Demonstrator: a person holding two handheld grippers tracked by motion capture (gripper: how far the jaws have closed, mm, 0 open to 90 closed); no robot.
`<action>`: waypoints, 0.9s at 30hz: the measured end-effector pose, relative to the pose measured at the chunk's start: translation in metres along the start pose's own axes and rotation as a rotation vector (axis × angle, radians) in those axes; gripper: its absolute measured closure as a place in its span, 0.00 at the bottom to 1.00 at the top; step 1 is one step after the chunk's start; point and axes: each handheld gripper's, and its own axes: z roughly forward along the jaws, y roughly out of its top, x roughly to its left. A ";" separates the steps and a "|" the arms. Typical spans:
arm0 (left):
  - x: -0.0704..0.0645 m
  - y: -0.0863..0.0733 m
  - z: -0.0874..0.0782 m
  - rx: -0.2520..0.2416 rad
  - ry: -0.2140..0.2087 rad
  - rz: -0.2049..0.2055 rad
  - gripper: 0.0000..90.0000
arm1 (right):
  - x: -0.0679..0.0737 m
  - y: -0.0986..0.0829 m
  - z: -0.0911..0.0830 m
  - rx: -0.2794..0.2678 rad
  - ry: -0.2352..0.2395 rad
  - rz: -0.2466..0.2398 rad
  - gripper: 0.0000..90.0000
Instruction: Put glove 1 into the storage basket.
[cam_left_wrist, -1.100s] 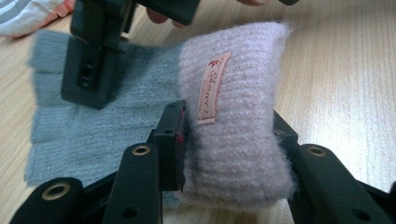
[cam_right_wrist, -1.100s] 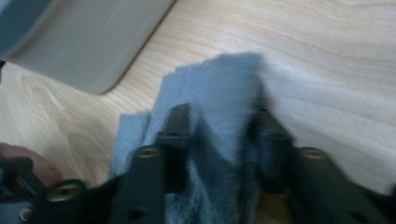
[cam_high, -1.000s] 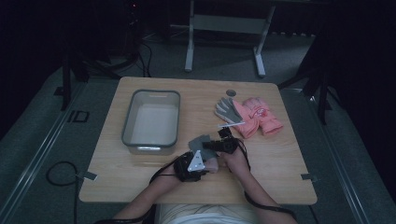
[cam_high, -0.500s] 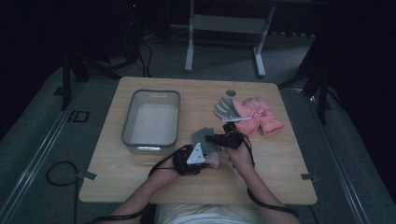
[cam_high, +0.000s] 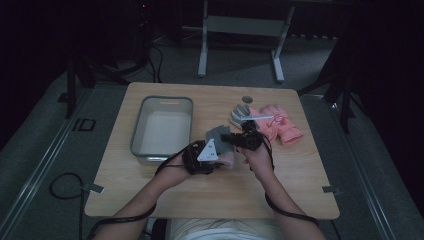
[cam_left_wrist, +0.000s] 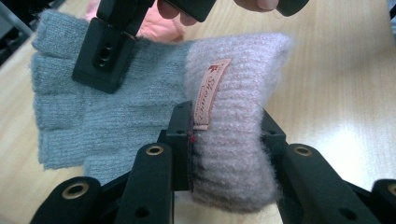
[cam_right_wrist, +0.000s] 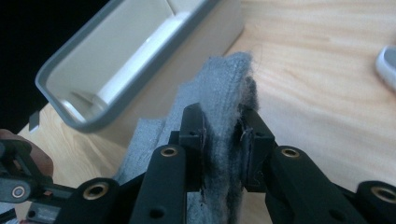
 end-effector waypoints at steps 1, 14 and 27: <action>0.000 0.000 0.000 0.000 0.000 0.000 0.74 | 0.000 0.000 0.000 0.000 0.000 0.000 0.83; 0.036 0.013 -0.032 0.039 0.033 0.045 0.74 | 0.020 0.045 0.006 -0.044 0.006 -0.049 0.83; 0.058 0.002 -0.063 0.072 0.079 0.052 0.74 | 0.045 0.076 0.030 -0.052 0.030 -0.092 0.83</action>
